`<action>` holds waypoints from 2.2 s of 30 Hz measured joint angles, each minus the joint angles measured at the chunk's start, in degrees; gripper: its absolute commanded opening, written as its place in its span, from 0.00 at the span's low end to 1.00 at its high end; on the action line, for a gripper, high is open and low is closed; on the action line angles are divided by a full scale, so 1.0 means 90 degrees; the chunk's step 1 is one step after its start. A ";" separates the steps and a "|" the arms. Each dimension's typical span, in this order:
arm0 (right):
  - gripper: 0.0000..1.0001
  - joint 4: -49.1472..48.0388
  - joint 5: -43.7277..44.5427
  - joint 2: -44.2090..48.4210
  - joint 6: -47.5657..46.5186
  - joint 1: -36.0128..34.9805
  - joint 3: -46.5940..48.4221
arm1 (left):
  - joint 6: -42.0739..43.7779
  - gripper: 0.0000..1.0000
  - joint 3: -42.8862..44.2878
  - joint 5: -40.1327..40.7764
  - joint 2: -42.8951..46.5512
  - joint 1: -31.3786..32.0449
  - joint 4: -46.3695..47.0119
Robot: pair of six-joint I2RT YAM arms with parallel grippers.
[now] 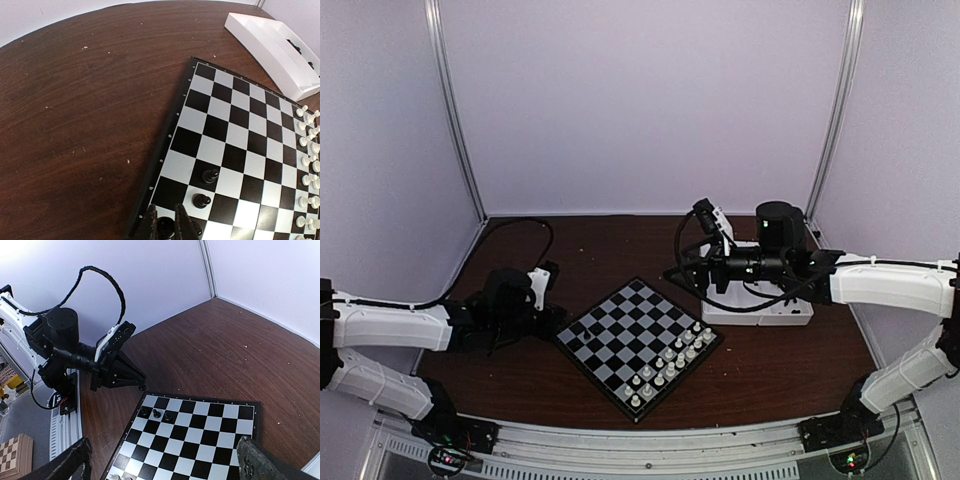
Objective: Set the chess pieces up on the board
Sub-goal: Place the chess piece on the chessboard.
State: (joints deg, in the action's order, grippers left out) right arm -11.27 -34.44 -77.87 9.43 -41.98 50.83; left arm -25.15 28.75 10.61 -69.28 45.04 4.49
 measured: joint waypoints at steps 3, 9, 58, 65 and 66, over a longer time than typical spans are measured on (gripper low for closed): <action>1.00 -0.0002 -0.0002 0.0000 0.0000 0.0000 -0.0002 | -0.0036 0.00 -0.0151 -0.0063 -0.0005 0.0000 0.0170; 1.00 -0.0002 -0.0002 0.0000 0.0000 0.0000 -0.0010 | -0.0092 0.00 -0.0350 -0.0170 -0.0177 0.0000 0.0398; 1.00 -0.0012 -0.0022 0.0000 0.0002 0.0000 -0.0010 | 0.0163 0.03 -0.0874 -0.0194 -0.0974 0.0000 0.1974; 1.00 -0.0012 -0.0029 0.0000 0.0005 0.0000 -0.0010 | 0.0168 0.03 -0.0874 -0.0172 -0.1035 0.0000 0.1977; 1.00 -0.0012 -0.0029 0.0000 0.0002 0.0000 -0.0012 | 0.0168 0.03 -0.0874 -0.0160 -0.1054 0.0000 0.1982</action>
State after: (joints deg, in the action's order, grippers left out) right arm -11.38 -34.70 -77.87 9.45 -41.98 50.72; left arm -23.64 20.88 9.17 -78.76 45.04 22.33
